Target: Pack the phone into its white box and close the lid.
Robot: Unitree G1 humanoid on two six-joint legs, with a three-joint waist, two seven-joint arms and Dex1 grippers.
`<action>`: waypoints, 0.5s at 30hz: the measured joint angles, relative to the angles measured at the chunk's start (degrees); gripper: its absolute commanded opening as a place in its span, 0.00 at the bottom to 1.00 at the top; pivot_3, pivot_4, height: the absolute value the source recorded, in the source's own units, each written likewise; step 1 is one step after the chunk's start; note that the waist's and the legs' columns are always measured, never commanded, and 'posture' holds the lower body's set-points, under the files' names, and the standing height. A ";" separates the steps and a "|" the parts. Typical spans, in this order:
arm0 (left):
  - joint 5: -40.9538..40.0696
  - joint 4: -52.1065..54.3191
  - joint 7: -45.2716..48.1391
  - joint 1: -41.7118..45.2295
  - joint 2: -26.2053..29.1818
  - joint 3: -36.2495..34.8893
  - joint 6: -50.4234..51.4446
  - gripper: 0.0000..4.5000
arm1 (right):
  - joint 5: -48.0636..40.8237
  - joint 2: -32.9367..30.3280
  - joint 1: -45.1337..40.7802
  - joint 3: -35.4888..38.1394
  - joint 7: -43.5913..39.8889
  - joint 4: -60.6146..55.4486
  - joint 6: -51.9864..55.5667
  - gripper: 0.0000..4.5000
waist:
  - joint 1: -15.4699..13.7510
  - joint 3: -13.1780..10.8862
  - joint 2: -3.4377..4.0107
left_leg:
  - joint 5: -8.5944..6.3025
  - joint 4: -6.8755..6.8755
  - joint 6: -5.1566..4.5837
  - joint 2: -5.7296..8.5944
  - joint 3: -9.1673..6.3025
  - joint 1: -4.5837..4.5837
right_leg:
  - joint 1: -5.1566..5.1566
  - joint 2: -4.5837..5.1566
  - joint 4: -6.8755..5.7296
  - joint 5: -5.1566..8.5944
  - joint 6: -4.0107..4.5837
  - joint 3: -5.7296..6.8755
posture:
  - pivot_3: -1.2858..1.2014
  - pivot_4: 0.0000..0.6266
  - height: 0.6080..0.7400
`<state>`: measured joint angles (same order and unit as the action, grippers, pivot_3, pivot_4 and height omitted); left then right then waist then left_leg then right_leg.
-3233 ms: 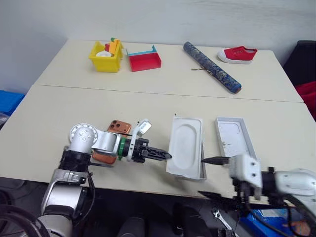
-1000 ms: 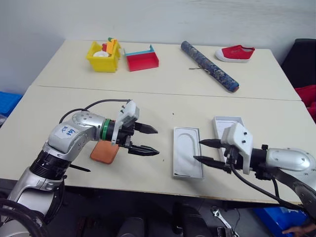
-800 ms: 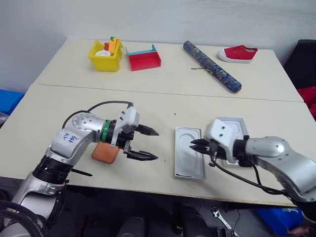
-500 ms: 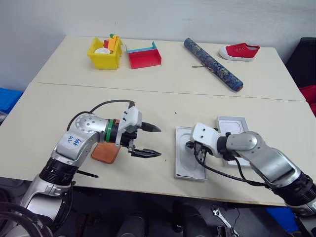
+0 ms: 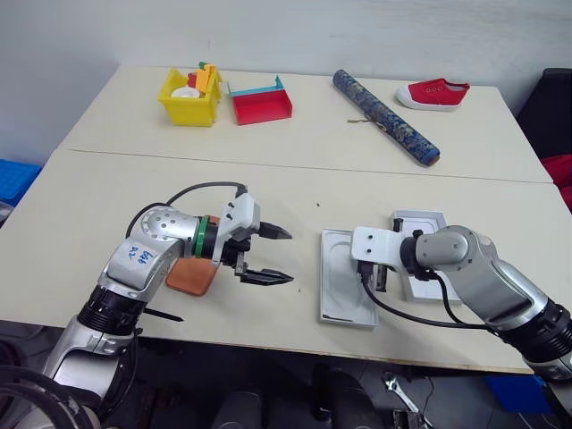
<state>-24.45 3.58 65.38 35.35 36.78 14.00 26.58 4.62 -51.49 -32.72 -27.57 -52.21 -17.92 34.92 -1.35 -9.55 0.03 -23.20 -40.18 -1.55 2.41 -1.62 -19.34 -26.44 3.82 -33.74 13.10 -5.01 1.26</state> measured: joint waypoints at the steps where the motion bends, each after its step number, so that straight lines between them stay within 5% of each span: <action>1: 0.06 -0.03 -0.01 0.00 -0.04 -0.05 0.03 1.00 | 0.25 0.41 -0.15 0.02 -0.21 0.06 0.14 0.01 | 0.03 0.00 0.00 | 0.00 0.00 0.00 0.00 0.00 0.00 | 0.00 0.00 0.00 0.00 0.00 0.00 | 0.52 0.24 1.00; 15: 0.03 0.18 -1.20 -0.51 -0.15 -2.79 3.16 1.00 | 0.19 7.87 0.23 1.47 -0.62 0.18 3.07 0.01 | 0.13 0.02 -0.02 | 0.02 -0.02 0.04 0.01 0.00 0.02 | 0.00 -0.01 -0.06 0.00 0.00 0.00 | 0.52 0.24 1.00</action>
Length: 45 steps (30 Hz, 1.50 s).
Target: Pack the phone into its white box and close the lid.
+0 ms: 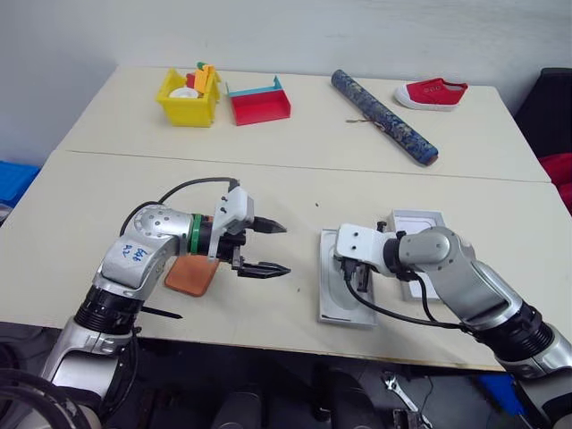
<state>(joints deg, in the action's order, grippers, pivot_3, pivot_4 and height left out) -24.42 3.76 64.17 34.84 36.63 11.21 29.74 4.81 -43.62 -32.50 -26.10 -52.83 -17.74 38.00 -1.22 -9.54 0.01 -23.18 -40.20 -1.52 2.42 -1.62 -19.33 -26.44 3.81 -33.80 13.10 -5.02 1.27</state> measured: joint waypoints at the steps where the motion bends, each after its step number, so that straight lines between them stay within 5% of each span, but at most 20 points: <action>1: -0.19 0.10 -0.18 -0.22 0.06 -0.17 0.62 1.00 | -0.11 0.05 0.21 0.19 0.06 0.00 -0.19 0.01 | 0.01 0.01 -0.01 | 0.00 0.00 0.00 0.00 0.00 0.01 | 0.00 0.00 -0.01 0.00 0.00 -0.01 | 0.52 0.24 1.00; 6: -2.63 -1.26 -0.05 -1.51 3.84 -4.35 7.10 1.00 | -3.23 2.80 -0.46 2.31 -0.47 -0.04 2.86 0.01 | 0.74 0.00 0.00 | 0.01 0.00 0.03 -0.05 0.00 0.02 | -0.04 -0.05 -0.08 0.00 0.00 -0.01 | 0.52 0.24 1.00; 11: -5.32 -10.16 5.06 -1.63 13.49 -9.13 15.77 1.00 | -8.59 8.77 -6.36 4.62 -1.37 -1.43 7.01 0.01 | 2.13 -0.01 0.02 | 0.04 0.05 0.08 -0.11 -0.02 0.08 | -0.09 -0.15 -0.18 0.00 0.03 -0.01 | 0.52 0.24 1.00; 18: -1.71 -27.18 13.87 1.84 24.86 -6.63 21.48 1.00 | -10.47 16.20 -10.33 0.03 -1.90 2.99 2.62 0.01 | 2.62 0.01 -0.03 | 0.07 0.10 -0.05 0.19 -0.08 0.05 | -0.09 -0.14 -0.26 0.01 0.03 0.17 | 0.52 0.24 1.00; 23: 4.60 -33.88 14.74 4.24 24.74 -0.93 21.68 1.00 | -8.01 21.82 -10.98 -5.58 -2.31 11.88 -6.48 0.01 | 2.92 0.01 -0.06 | 0.10 0.09 -0.20 0.40 -0.04 0.04 | -0.18 -0.05 -0.39 0.00 0.03 0.37 | 0.52 0.24 1.00; 32: 6.54 -29.44 15.60 4.86 23.93 1.40 28.85 1.00 | -1.41 26.69 -12.66 -10.32 -3.00 26.73 -20.45 0.01 | 3.01 0.01 0.04 | 0.12 0.06 -0.23 0.55 -0.04 0.17 | -0.16 0.67 -0.70 0.01 0.03 1.53 | 0.52 0.24 1.00; 45: 0.33 -17.84 12.39 1.67 16.64 -0.61 47.89 1.00 | 0.73 30.77 -13.17 -9.64 -4.21 31.41 -22.91 0.01 | 2.70 0.49 0.82 | 0.21 0.03 -0.41 0.95 -0.57 0.25 | 0.03 0.85 -0.94 0.01 0.03 1.42 | 0.52 0.24 1.00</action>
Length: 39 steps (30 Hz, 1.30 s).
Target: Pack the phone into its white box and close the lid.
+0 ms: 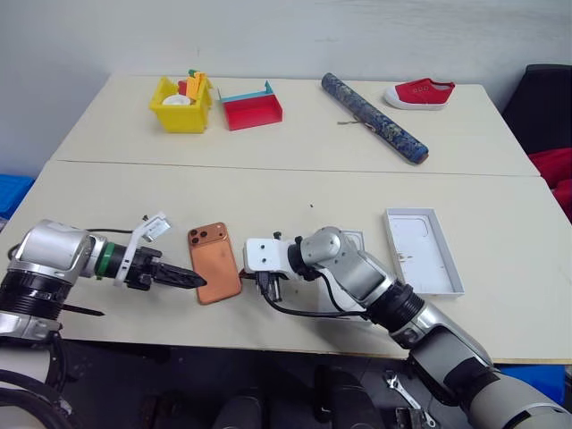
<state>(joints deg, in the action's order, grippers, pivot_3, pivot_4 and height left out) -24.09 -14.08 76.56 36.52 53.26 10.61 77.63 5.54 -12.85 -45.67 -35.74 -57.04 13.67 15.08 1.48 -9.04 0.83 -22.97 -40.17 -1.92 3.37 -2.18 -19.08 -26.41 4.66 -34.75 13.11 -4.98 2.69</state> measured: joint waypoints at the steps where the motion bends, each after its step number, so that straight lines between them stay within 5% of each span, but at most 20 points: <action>1: -0.27 -0.01 -1.45 -0.15 -1.16 -1.26 1.70 1.00 | 0.20 -0.09 -0.01 0.17 -0.04 0.28 0.01 0.01 | -0.05 0.11 0.18 | 0.01 0.00 -0.02 0.05 -0.14 0.01 | 0.06 0.01 -0.02 0.00 0.00 -0.01 | 0.52 0.24 1.00; 7: -1.36 -0.16 -10.33 -1.13 -7.38 -9.21 9.40 1.00 | 1.48 -0.29 -0.01 0.71 -0.26 1.91 0.02 0.01 | -1.03 0.43 0.71 | 0.06 0.12 -0.10 0.21 -0.48 0.82 | 1.04 0.02 0.20 0.01 -0.01 -0.23 | 0.52 0.24 1.00; 21: -12.68 0.16 -24.89 -3.08 -10.18 -17.31 14.26 1.00 | 2.35 -0.30 0.01 2.50 -1.45 2.61 -0.50 0.01 | -1.45 0.44 0.70 | 0.07 0.14 -0.08 0.35 -0.74 0.84 | 0.96 -0.07 -0.01 0.01 -0.01 -1.20 | 0.52 0.24 1.00; 39: -31.78 0.43 -45.85 1.65 0.36 -7.70 14.84 1.00 | 2.86 1.31 -0.02 2.44 -1.40 4.35 -3.93 0.01 | 0.40 0.38 0.47 | 0.31 0.51 0.56 -0.05 -0.80 0.86 | 0.83 -0.26 0.34 0.04 -0.03 -1.53 | 0.52 0.24 1.00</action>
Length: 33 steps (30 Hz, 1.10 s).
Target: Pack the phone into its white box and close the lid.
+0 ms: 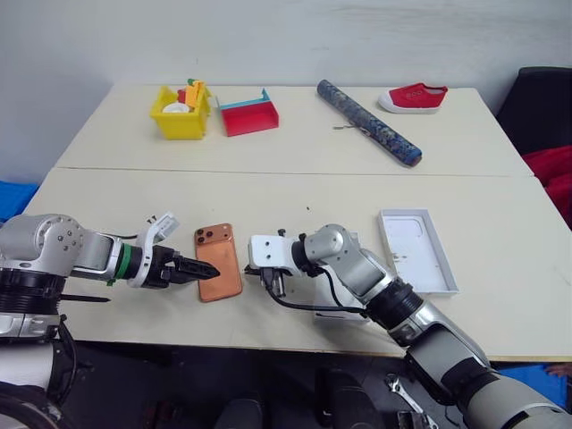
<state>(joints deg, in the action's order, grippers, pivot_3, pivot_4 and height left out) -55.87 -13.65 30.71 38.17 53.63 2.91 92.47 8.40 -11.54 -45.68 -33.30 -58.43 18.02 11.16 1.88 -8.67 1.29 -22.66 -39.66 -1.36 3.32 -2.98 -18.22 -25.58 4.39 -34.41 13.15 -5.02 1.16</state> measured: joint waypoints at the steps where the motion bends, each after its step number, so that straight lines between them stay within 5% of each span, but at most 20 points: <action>1: -0.49 -0.29 -0.31 0.12 0.25 0.14 -0.05 1.00 | 0.08 0.03 0.00 0.00 0.01 0.24 -0.01 0.01 | 0.07 -0.01 -0.02 | 0.02 0.01 0.05 -0.02 0.00 0.00 | -0.01 -0.01 0.02 0.02 -0.01 0.00 | 0.52 0.24 1.00; 33: -12.47 -14.07 -8.69 -1.41 -10.97 -12.26 0.32 1.00 | 3.48 0.23 -0.21 5.72 -0.85 3.10 0.48 0.01 | -1.82 0.04 -0.12 | 0.29 0.24 -0.18 0.66 -0.90 -0.12 | 0.08 0.13 -0.01 0.05 0.00 0.02 | 0.52 0.24 1.00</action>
<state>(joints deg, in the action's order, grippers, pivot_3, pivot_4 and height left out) -68.34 -27.72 22.02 36.76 42.66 -9.35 92.79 11.89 -11.31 -45.89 -27.58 -59.28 21.12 11.64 0.05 -8.63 1.18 -22.37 -39.42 -1.54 3.98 -3.88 -18.34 -25.49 4.53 -34.42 13.20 -5.02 1.18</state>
